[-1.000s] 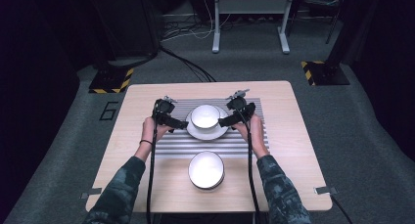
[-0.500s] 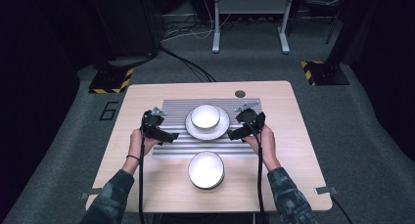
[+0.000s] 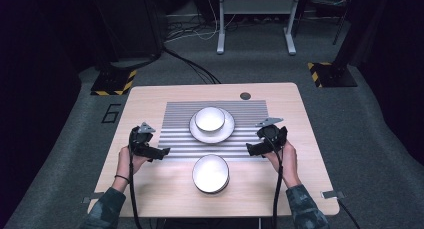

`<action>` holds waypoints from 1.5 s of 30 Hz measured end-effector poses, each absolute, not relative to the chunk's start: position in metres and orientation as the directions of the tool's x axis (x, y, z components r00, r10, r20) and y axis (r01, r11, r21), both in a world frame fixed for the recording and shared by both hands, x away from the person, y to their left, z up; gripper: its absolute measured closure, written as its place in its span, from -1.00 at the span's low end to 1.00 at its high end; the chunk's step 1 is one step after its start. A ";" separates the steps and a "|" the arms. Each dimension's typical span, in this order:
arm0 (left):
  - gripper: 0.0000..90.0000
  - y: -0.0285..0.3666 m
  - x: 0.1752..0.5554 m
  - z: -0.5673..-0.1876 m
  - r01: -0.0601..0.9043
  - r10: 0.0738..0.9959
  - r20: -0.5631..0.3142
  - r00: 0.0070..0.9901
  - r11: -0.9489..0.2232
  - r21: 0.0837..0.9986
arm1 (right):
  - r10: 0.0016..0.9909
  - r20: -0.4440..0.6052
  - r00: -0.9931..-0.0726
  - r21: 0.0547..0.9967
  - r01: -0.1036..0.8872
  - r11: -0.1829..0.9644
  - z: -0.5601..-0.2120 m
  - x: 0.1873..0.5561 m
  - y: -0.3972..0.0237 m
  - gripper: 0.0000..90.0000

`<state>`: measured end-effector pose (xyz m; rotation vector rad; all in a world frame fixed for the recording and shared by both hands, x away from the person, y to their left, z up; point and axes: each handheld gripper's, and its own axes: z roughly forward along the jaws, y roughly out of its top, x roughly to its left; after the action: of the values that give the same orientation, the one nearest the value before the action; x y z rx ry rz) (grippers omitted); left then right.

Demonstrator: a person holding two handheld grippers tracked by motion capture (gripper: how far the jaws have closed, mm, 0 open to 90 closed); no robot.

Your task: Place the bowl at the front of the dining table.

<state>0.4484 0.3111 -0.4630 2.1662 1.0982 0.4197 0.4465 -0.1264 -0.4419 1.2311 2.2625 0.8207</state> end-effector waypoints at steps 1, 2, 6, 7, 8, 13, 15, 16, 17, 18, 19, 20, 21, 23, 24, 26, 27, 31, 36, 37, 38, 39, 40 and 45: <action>-1.00 0.313 0.445 -0.463 0.591 0.801 -0.026 0.598 -0.419 0.689 | 0.855 -0.093 -0.510 0.680 0.594 0.429 -0.443 0.444 -0.129 -1.00; -1.00 0.315 0.443 -0.463 0.590 0.801 -0.028 0.598 -0.416 0.692 | 0.860 -0.089 -0.503 0.680 0.600 0.422 -0.444 0.440 -0.132 -1.00; -0.99 0.318 0.434 -0.464 0.583 0.803 -0.025 0.595 -0.410 0.702 | 0.866 -0.091 -0.491 0.687 0.599 0.411 -0.448 0.431 -0.141 -1.00; -0.99 0.319 0.431 -0.465 0.580 0.801 -0.018 0.598 -0.417 0.700 | 0.870 -0.091 -0.485 0.686 0.603 0.408 -0.448 0.429 -0.143 -1.00; -0.99 0.319 0.429 -0.466 0.578 0.801 -0.009 0.599 -0.425 0.696 | 0.871 -0.094 -0.483 0.685 0.603 0.408 -0.450 0.427 -0.145 -1.00; -0.99 0.323 0.418 -0.471 0.576 0.805 0.005 0.593 -0.429 0.696 | 0.879 -0.096 -0.468 0.681 0.613 0.400 -0.457 0.417 -0.152 -1.00; -0.99 0.324 0.414 -0.475 0.578 0.807 -0.004 0.591 -0.420 0.699 | 0.882 -0.099 -0.462 0.683 0.613 0.397 -0.461 0.412 -0.156 -1.00; -0.99 0.325 0.411 -0.477 0.580 0.806 -0.004 0.592 -0.422 0.697 | 0.883 -0.093 -0.459 0.686 0.614 0.391 -0.463 0.410 -0.157 -1.00; -0.99 0.325 0.409 -0.478 0.579 0.804 -0.005 0.594 -0.424 0.696 | 0.885 -0.082 -0.458 0.686 0.618 0.383 -0.466 0.407 -0.159 -1.00; -0.99 0.325 0.407 -0.480 0.581 0.804 -0.006 0.594 -0.425 0.694 | 0.886 -0.077 -0.457 0.685 0.621 0.380 -0.469 0.405 -0.161 -1.00; -0.99 0.324 0.406 -0.481 0.582 0.805 -0.010 0.593 -0.420 0.696 | 0.887 -0.078 -0.455 0.685 0.622 0.380 -0.471 0.403 -0.162 -1.00; -0.99 0.325 0.404 -0.482 0.580 0.803 -0.008 0.595 -0.423 0.696 | 0.890 -0.074 -0.450 0.686 0.625 0.373 -0.473 0.401 -0.164 -1.00; -0.99 0.325 0.403 -0.483 0.578 0.805 -0.008 0.594 -0.419 0.700 | 0.894 -0.064 -0.444 0.685 0.632 0.363 -0.475 0.398 -0.165 -1.00; -0.99 0.325 0.400 -0.484 0.579 0.805 -0.014 0.592 -0.413 0.703 | 0.897 -0.061 -0.438 0.688 0.632 0.356 -0.480 0.393 -0.169 -1.00; -0.99 0.325 0.398 -0.485 0.580 0.808 -0.010 0.589 -0.413 0.702 | 0.899 -0.057 -0.434 0.689 0.634 0.350 -0.481 0.391 -0.170 -1.00; -0.99 0.325 0.393 -0.489 0.580 0.816 0.007 0.578 -0.417 0.700 | 0.905 -0.053 -0.423 0.696 0.634 0.337 -0.485 0.386 -0.174 -1.00; -0.99 0.324 0.390 -0.492 0.579 0.815 0.020 0.579 -0.429 0.694 | 0.908 -0.057 -0.416 0.698 0.634 0.334 -0.487 0.383 -0.176 -1.00; -0.99 0.321 0.379 -0.504 0.573 0.823 0.050 0.565 -0.436 0.694 | 0.920 -0.063 -0.387 0.694 0.645 0.319 -0.496 0.375 -0.186 -1.00; -0.98 0.321 0.374 -0.517 0.596 0.836 0.033 0.548 -0.418 0.685 | 0.932 -0.067 -0.355 0.695 0.654 0.299 -0.508 0.369 -0.199 -1.00; -0.98 0.320 0.374 -0.519 0.602 0.836 0.032 0.548 -0.420 0.679 | 0.934 -0.075 -0.349 0.691 0.657 0.301 -0.511 0.369 -0.200 -1.00; -0.97 0.320 0.373 -0.521 0.603 0.835 0.035 0.549 -0.425 0.676 | 0.935 -0.080 -0.346 0.684 0.663 0.304 -0.514 0.368 -0.202 -1.00; -0.97 0.319 0.373 -0.523 0.606 0.835 0.029 0.549 -0.422 0.674 | 0.936 -0.081 -0.342 0.677 0.670 0.303 -0.516 0.369 -0.203 -1.00; -0.97 0.319 0.373 -0.525 0.608 0.837 0.031 0.546 -0.421 0.673 | 0.937 -0.091 -0.337 0.671 0.674 0.308 -0.519 0.369 -0.205 -1.00; -0.91 0.322 0.371 -0.531 0.601 0.860 -0.008 0.509 -0.349 0.719 | 0.945 0.002 -0.326 0.718 0.658 0.225 -0.530 0.369 -0.219 -1.00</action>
<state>0.3709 0.3216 -0.5305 2.0785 1.1894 0.4952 0.3692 -0.2188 -0.5299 1.4750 2.0665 0.8768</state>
